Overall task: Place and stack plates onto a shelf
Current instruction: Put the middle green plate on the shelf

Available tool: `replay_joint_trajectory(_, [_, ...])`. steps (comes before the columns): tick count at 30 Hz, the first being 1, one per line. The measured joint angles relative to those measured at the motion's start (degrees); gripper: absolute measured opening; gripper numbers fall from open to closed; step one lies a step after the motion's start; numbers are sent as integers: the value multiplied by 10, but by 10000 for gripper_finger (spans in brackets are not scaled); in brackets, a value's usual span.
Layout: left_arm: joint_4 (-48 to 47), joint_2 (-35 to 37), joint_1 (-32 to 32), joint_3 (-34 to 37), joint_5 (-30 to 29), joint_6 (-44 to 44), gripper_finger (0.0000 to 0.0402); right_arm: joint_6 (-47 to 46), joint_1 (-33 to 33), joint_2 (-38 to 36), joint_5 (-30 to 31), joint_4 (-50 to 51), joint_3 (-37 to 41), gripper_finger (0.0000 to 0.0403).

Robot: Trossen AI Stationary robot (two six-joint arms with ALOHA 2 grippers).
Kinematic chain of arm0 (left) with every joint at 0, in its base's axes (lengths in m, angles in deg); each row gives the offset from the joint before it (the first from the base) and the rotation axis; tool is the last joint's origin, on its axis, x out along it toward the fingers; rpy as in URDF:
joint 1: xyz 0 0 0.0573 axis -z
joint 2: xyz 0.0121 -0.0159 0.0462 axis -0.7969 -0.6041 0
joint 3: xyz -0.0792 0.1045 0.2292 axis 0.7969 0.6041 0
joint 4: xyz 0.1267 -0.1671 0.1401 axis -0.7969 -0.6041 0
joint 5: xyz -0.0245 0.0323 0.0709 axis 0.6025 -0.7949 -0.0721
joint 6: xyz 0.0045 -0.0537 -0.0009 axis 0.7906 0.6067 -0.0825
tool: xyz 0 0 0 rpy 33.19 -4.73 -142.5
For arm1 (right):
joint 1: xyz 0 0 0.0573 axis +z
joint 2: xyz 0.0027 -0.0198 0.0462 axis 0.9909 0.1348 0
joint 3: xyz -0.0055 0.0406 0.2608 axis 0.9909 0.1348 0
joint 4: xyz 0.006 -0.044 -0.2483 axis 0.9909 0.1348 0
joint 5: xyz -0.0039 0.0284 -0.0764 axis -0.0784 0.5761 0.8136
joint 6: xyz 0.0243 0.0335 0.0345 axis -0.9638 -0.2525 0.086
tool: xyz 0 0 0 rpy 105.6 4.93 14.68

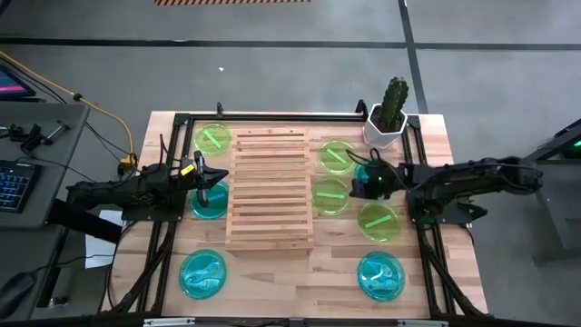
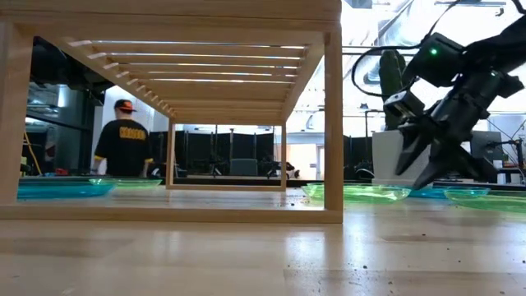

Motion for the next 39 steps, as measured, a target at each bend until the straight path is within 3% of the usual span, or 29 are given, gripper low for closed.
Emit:
replay_joint_trajectory(7, [0,0,0,0,0,0,0,-50,15,18,60,-77,39,175])
replay_joint_trajectory(13, [0,0,0,0,0,0,0,-68,17,88,80,-185,45,152])
replay_joint_trajectory(22, [0,0,0,0,0,0,0,-95,19,189,98,-266,37,129])
replay_joint_trajectory(26, [0,0,0,0,0,0,0,-96,19,196,98,-243,23,102])
replay_joint_trajectory(31, [0,0,0,0,0,0,0,-80,19,189,87,-211,5,11])
replay_joint_trajectory(39, [0,0,0,0,0,0,0,-65,17,186,59,-174,-29,1])
